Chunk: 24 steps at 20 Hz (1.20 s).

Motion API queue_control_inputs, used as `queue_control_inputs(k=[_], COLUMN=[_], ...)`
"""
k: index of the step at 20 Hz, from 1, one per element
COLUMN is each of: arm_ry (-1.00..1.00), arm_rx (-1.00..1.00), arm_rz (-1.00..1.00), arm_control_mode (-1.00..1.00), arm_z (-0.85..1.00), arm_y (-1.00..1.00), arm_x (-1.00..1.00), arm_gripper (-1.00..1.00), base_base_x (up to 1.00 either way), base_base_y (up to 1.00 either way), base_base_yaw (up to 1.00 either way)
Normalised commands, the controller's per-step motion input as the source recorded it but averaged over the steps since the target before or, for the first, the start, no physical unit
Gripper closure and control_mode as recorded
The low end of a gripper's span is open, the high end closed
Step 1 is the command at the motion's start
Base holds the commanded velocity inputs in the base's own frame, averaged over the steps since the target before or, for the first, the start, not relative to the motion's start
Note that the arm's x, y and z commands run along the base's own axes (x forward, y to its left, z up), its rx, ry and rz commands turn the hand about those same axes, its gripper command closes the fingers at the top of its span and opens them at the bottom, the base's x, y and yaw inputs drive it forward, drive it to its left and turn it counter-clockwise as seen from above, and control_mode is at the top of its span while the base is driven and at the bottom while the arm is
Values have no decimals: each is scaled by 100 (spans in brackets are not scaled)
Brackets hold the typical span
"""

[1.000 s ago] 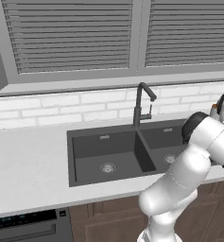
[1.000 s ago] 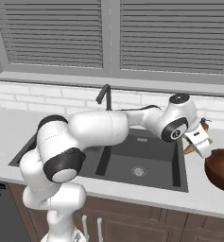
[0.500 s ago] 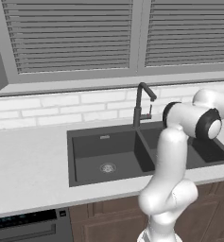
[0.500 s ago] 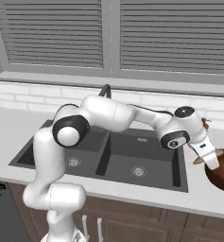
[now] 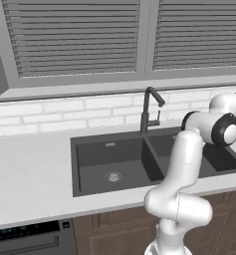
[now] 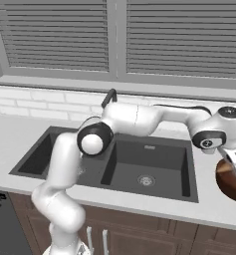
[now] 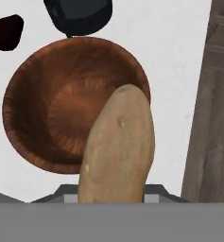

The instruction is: Pick the sweet potato from the sink and place it in the bowl. Then pick the bowl and place it in the microwave. Then close the microwave door and press the start button.

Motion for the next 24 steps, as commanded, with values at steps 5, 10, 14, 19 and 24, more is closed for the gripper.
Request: queue_control_inputs(k=[5, 10, 14, 19, 24], arm_ry=[-2, 0, 0, 1, 3], arm_rx=[0, 0, 1, 3, 0], arm_rz=[0, 0, 0, 0, 0], arm_control_mode=[-100, -100, -100, -100, -100], arm_z=[-50, -71, -51, -42, -55], arm_y=[0, -2, -24, -28, 0], arm_x=[27, 58, 33, 5, 15], arm_gripper=[100, 100, 100, 100, -100], base_base_x=[0, 0, 0, 0, 0], base_base_y=[0, 0, 0, 0, 0], base_base_yaw=[0, 0, 0, 0, 0])
